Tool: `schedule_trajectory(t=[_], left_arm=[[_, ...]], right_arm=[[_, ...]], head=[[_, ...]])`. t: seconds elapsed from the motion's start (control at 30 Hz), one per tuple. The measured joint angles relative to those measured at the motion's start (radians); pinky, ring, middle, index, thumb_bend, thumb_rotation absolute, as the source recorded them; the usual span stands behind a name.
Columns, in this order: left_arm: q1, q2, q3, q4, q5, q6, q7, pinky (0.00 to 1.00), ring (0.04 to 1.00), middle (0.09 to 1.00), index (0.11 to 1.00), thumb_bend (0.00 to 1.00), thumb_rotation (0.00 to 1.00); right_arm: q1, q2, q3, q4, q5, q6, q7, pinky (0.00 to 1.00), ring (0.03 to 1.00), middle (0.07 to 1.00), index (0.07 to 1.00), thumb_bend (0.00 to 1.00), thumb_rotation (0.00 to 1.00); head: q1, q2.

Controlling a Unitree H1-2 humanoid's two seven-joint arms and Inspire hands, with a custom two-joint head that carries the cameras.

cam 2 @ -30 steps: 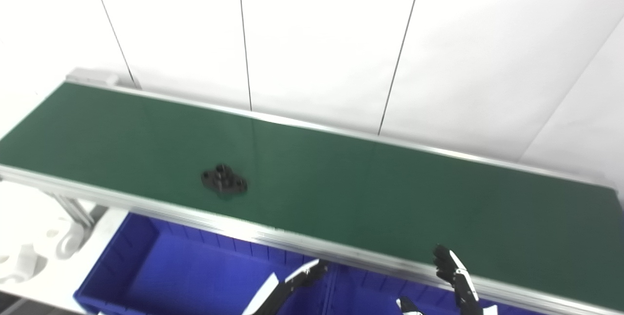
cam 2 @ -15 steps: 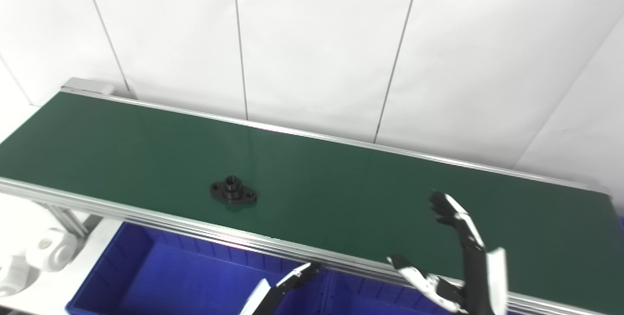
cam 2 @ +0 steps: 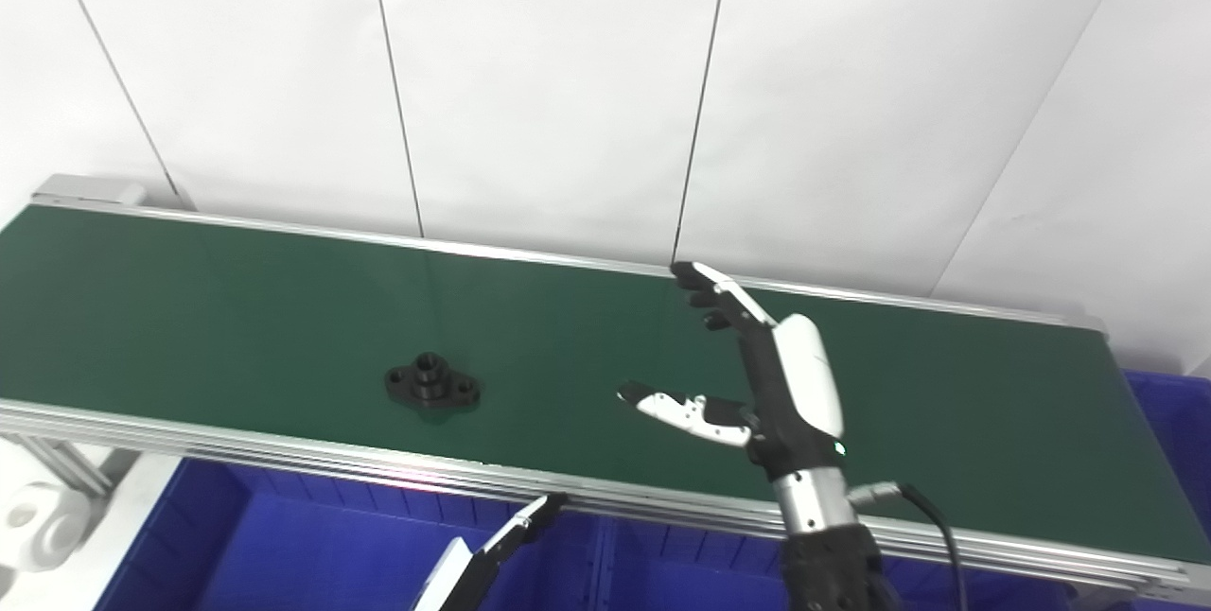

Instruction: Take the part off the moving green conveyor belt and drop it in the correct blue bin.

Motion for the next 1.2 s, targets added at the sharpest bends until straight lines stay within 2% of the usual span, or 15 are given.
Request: schedule_trajectory(t=[0.13, 0.3, 0.43, 0.5, 0.57, 0.7, 0.8, 0.97, 1.13, 1.2], left_arm=[[0.003, 0.004, 0.004, -0.028, -0.010, 0.000, -0.001, 0.82, 0.872, 0.906, 0.917, 0.65, 0.57], [0.025, 0.003, 0.019, -0.069, -0.044, -0.003, -0.019, 0.87, 0.896, 0.917, 0.924, 0.63, 0.58], [0.050, 0.014, 0.023, -0.092, -0.053, -0.003, -0.054, 0.88, 0.903, 0.919, 0.928, 0.61, 0.57], [0.057, 0.019, 0.032, -0.094, -0.053, -0.003, -0.068, 0.87, 0.904, 0.928, 0.932, 0.61, 0.59], [0.063, 0.028, 0.043, -0.096, -0.050, -0.003, -0.079, 0.86, 0.902, 0.930, 0.930, 0.62, 0.61], [0.065, 0.037, 0.061, -0.101, -0.043, -0.003, -0.094, 0.88, 0.907, 0.927, 0.930, 0.62, 0.62], [0.070, 0.037, 0.065, -0.113, -0.044, -0.003, -0.113, 0.90, 0.918, 0.935, 0.936, 0.61, 0.62], [0.078, 0.035, 0.078, -0.130, -0.044, -0.003, -0.142, 0.91, 0.922, 0.934, 0.938, 0.59, 0.63], [0.088, 0.035, 0.106, -0.134, -0.043, -0.003, -0.175, 0.87, 0.902, 0.923, 0.933, 0.61, 0.64], [0.091, 0.034, 0.108, -0.135, -0.042, -0.003, -0.180, 0.87, 0.901, 0.923, 0.933, 0.62, 0.64]], right_arm=[[-0.011, 0.001, 0.004, 0.017, -0.017, 0.034, 0.014, 0.70, 0.780, 0.810, 0.817, 0.81, 0.37], [-0.078, 0.002, 0.013, 0.040, -0.029, 0.062, 0.047, 0.70, 0.782, 0.814, 0.823, 0.81, 0.39], [-0.123, 0.008, 0.036, 0.077, -0.051, 0.090, 0.070, 0.69, 0.769, 0.804, 0.819, 0.81, 0.39], [-0.137, 0.011, 0.042, 0.091, -0.055, 0.101, 0.081, 0.68, 0.758, 0.797, 0.813, 0.83, 0.41], [-0.162, 0.019, 0.052, 0.127, -0.058, 0.111, 0.087, 0.68, 0.755, 0.798, 0.812, 0.84, 0.42], [-0.228, 0.037, 0.080, 0.221, -0.085, 0.149, 0.102, 0.66, 0.748, 0.798, 0.809, 0.84, 0.42], [-0.269, 0.049, 0.106, 0.271, -0.103, 0.152, 0.104, 0.66, 0.749, 0.804, 0.810, 0.84, 0.42], [-0.336, 0.060, 0.147, 0.358, -0.131, 0.155, 0.126, 0.71, 0.775, 0.811, 0.817, 0.84, 0.40], [-0.364, 0.061, 0.166, 0.408, -0.147, 0.159, 0.133, 0.70, 0.762, 0.805, 0.806, 0.84, 0.37], [-0.375, 0.062, 0.181, 0.439, -0.161, 0.160, 0.140, 0.70, 0.765, 0.807, 0.808, 0.84, 0.39]], head=[[-0.003, 0.002], [-0.032, 0.026], [-0.043, 0.028], [-0.086, 0.031], [-0.086, 0.031], [-0.133, 0.035], [-0.138, 0.037], [-0.124, 0.052], [-0.118, 0.060], [-0.115, 0.066]])
